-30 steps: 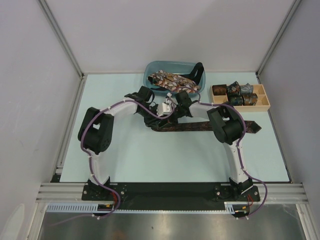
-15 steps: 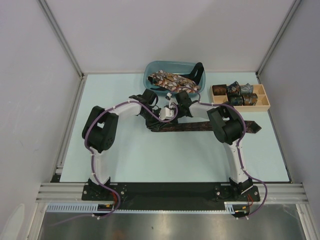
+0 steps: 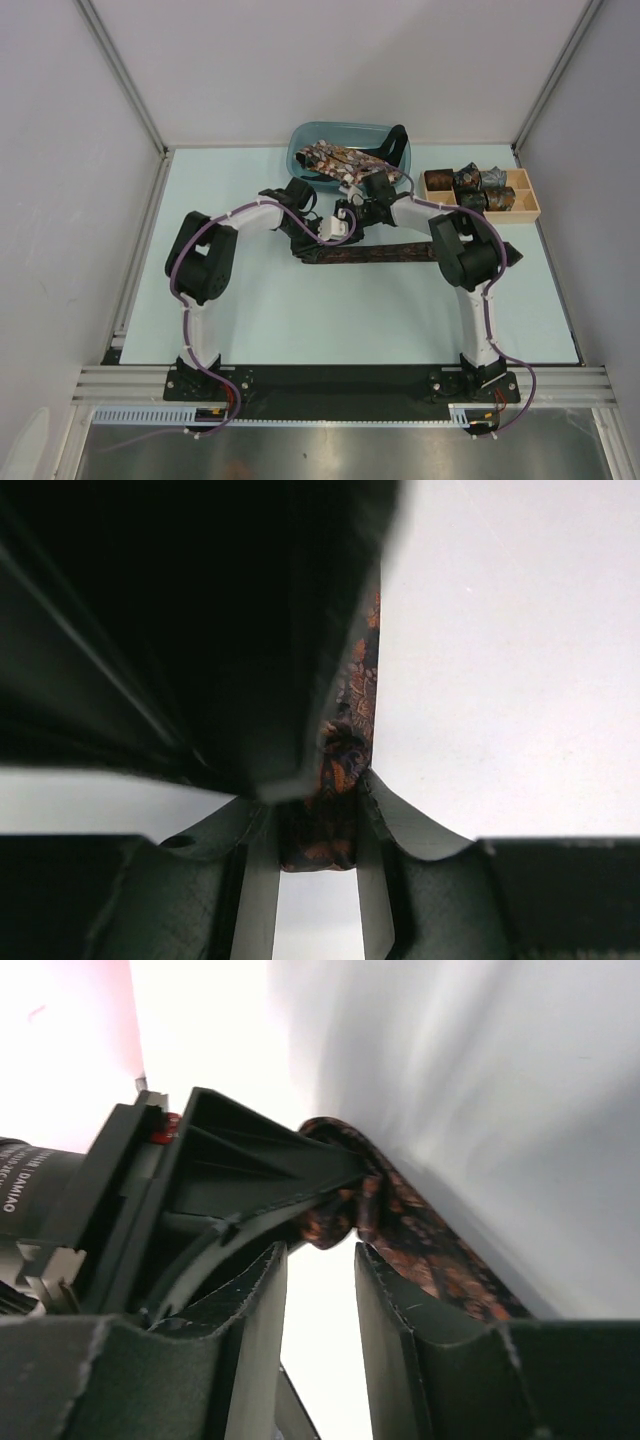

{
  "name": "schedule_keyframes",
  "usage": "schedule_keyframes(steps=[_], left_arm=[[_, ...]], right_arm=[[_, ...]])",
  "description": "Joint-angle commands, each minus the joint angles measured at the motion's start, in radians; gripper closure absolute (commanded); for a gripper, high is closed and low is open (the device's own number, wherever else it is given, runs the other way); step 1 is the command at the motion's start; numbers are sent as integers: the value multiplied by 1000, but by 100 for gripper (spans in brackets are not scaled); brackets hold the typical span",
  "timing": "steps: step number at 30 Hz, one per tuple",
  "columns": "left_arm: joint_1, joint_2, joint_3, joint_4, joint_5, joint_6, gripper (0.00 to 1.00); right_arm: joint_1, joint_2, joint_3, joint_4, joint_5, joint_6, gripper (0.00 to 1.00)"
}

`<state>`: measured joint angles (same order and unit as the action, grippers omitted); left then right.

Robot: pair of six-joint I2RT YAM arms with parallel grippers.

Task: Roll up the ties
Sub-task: Roll the tie at the center of the board.

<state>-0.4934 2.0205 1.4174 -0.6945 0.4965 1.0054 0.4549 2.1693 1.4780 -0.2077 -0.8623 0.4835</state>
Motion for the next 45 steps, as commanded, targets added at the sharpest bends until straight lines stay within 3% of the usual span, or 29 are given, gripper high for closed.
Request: schedule_keyframes(steps=[1, 40, 42, 45], left_arm=[[-4, 34, 0, -74, -22, 29, 65], [6, 27, -1, -71, -12, 28, 62], [6, 26, -2, -73, -12, 30, 61], [12, 24, -5, -71, -12, 29, 56]], right_arm=[[33, -16, -2, 53, -52, 52, 62], [50, 93, -28, 194, -90, 173, 71], [51, 93, -21, 200, -90, 179, 74], [50, 87, -21, 192, -87, 165, 92]])
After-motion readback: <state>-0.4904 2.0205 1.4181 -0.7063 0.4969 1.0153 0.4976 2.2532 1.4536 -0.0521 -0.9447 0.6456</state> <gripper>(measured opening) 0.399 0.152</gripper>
